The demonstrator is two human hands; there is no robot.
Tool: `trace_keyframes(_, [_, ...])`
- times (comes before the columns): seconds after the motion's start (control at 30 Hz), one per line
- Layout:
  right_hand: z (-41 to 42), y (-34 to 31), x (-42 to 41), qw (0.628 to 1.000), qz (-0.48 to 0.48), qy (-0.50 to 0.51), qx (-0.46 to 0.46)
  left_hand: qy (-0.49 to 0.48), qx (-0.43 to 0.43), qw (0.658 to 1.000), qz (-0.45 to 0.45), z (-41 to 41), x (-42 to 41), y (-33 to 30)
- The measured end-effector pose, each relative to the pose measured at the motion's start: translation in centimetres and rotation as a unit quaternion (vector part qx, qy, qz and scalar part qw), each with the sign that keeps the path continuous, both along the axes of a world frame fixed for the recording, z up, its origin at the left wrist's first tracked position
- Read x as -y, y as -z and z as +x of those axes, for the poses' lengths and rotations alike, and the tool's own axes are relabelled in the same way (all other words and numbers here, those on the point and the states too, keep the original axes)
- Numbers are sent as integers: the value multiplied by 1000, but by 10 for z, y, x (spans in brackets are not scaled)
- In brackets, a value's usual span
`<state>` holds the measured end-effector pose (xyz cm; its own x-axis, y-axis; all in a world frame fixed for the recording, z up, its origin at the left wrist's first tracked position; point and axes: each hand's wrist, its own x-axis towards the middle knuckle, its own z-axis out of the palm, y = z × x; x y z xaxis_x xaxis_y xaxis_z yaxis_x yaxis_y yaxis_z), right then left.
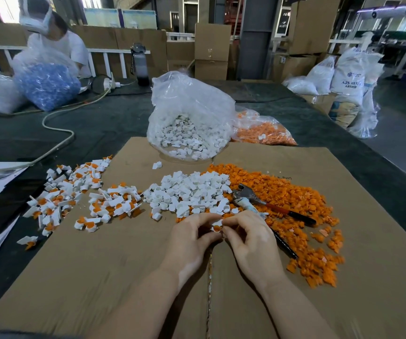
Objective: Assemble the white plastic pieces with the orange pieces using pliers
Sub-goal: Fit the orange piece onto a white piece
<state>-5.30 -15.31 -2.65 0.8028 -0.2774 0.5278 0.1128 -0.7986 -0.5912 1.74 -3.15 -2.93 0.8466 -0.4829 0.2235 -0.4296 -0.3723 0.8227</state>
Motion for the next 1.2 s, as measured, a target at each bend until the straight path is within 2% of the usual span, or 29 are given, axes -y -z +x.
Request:
trace_keyframes(0.13, [0, -1, -1, 1000, -2, -13, -11, 5, -14, 1000, -9, 0, -1, 1])
trace_keyframes(0.53, [0, -2, -2, 999, -23, -35, -20, 40, 20, 999, 12, -1, 0, -1])
trace_keyframes(0.7, [-1, 0, 1, 1000, -4, 23, 11, -61, -11, 996, -66, -2, -1, -4])
trace_keyframes(0.87, [1, 3, 0, 998, -21, 52, -7, -177, 27, 982, -59, 21, -35, -11])
trace_keyframes(0.93, [2, 3, 0, 998, -25, 55, -7, -247, 63, 966, -32, 38, -54, -12])
trace_keyframes(1.0, [3, 4, 0, 998, -27, 61, -7, -305, 87, 948, 32, 53, -69, -12])
trace_keyframes(1.2, [4, 6, 0, 996, -42, 83, -6, -327, 95, 920, 195, 70, -83, -10])
